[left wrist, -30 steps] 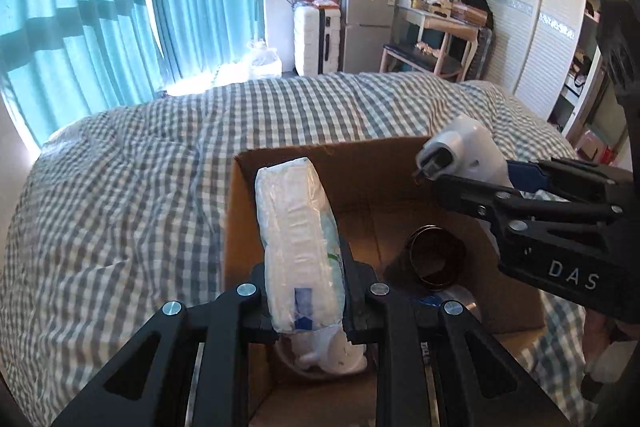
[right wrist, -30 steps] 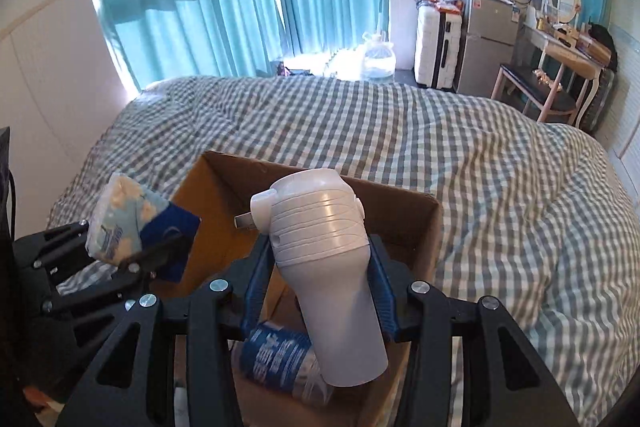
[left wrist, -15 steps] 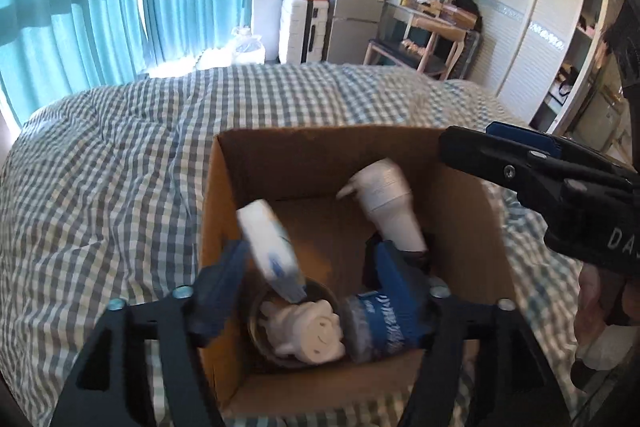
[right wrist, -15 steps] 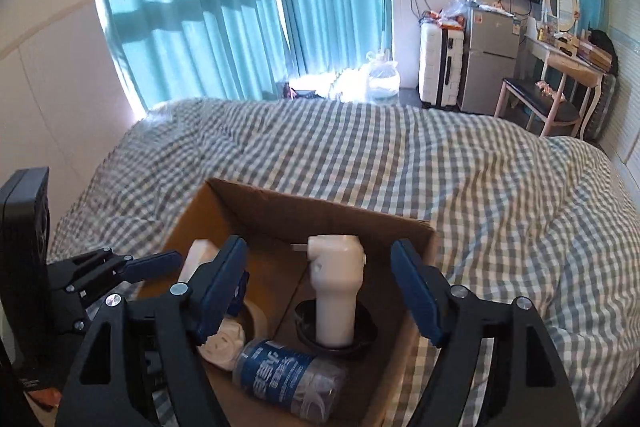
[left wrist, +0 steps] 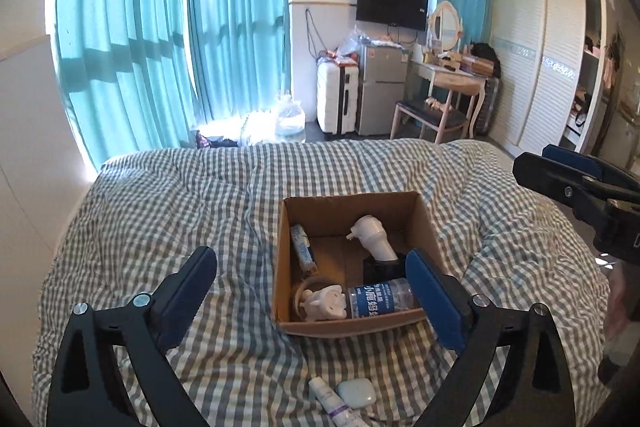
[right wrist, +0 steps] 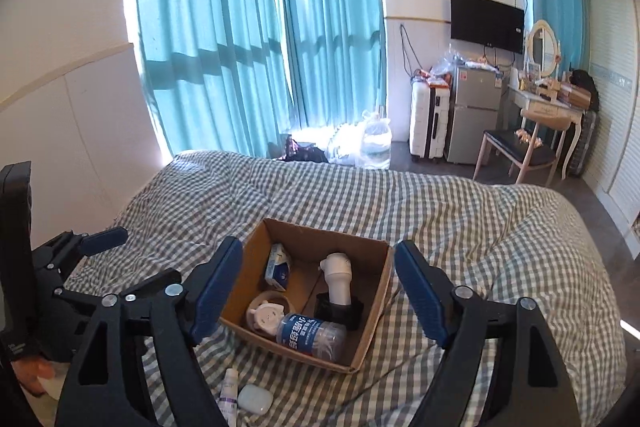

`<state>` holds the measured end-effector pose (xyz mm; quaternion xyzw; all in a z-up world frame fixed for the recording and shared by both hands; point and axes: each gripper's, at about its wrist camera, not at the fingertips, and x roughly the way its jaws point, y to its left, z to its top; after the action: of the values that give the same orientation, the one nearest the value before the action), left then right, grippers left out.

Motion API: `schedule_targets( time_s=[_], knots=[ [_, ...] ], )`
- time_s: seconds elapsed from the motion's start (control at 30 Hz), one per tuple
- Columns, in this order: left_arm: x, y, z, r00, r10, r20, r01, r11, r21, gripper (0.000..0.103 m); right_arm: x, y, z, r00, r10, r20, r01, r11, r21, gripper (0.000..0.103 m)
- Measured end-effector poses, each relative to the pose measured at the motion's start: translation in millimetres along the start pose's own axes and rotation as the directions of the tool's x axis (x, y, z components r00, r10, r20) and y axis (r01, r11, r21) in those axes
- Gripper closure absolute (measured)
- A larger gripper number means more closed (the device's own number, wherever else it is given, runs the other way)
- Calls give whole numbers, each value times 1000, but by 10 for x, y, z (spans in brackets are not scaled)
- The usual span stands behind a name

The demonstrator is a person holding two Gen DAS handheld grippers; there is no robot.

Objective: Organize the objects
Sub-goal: 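Withdraw both tools from the box, then lower the left tool onto the BOP toothpaste tube and grasp it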

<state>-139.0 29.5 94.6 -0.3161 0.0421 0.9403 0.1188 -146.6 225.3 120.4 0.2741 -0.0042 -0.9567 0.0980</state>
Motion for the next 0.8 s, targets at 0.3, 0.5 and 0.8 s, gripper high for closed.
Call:
schedule_targets(
  time_s=[0.3,0.5,0.8],
  knots=[
    [-137,90,-441,994,102,-25,-103,995,-8,0,-138,143,-411,999,43,-12,-43,998,-50,6],
    [309,167,-965,972,206,-114,-210,977,-27,0,358,157,-994,993,72,-90,-75,997,-35,6],
    [996,9,-1552,952,145,-269,-160,987,-34,0,1116,36,-1618,962,50,-269,-58,998,-25,6]
  ],
)
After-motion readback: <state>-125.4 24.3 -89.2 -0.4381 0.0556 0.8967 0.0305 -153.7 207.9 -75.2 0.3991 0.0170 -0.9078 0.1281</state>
